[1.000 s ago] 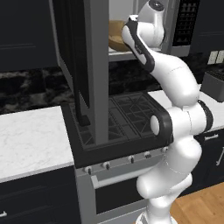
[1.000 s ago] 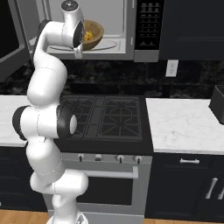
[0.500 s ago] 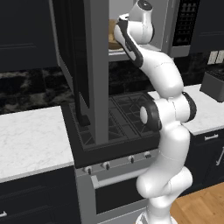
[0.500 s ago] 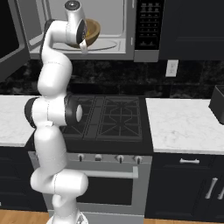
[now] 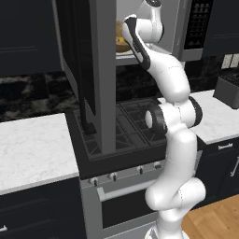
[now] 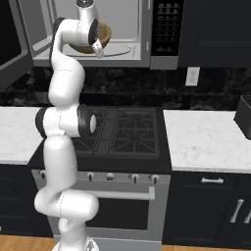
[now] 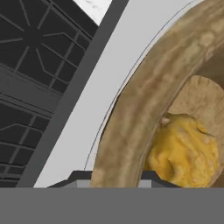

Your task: Pick the squash from the sink and place it in the bowl. Then pick the bowl and place it in the microwave. Then close the microwave door and press the start button.

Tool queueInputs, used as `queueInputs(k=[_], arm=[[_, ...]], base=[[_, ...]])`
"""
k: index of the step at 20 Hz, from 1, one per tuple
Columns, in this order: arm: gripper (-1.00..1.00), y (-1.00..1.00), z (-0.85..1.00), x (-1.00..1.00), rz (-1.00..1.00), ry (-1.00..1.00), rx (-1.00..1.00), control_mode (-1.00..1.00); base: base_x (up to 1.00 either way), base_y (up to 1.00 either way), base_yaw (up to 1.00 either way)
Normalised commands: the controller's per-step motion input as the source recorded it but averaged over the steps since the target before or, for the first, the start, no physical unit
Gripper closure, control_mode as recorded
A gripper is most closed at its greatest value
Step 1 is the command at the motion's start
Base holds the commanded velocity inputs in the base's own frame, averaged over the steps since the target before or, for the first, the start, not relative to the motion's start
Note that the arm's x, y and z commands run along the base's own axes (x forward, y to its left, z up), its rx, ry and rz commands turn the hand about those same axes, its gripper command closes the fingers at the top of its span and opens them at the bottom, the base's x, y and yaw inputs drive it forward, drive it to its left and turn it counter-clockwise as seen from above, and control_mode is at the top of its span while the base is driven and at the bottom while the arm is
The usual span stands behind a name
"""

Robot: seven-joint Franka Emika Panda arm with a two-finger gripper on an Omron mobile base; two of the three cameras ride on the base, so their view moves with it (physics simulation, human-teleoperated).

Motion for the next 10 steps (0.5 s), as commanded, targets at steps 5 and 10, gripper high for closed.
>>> queueInputs(k=[5, 10], arm=[[-1.00, 0.00, -0.02, 0.00, 0.00, -0.03, -0.05, -1.00], [-1.00, 0.00, 0.01, -0.11, 0.00, -0.11, 0.00, -1.00]], base=[[0.00, 0.00, 0.00], [0.00, 0.00, 0.00]])
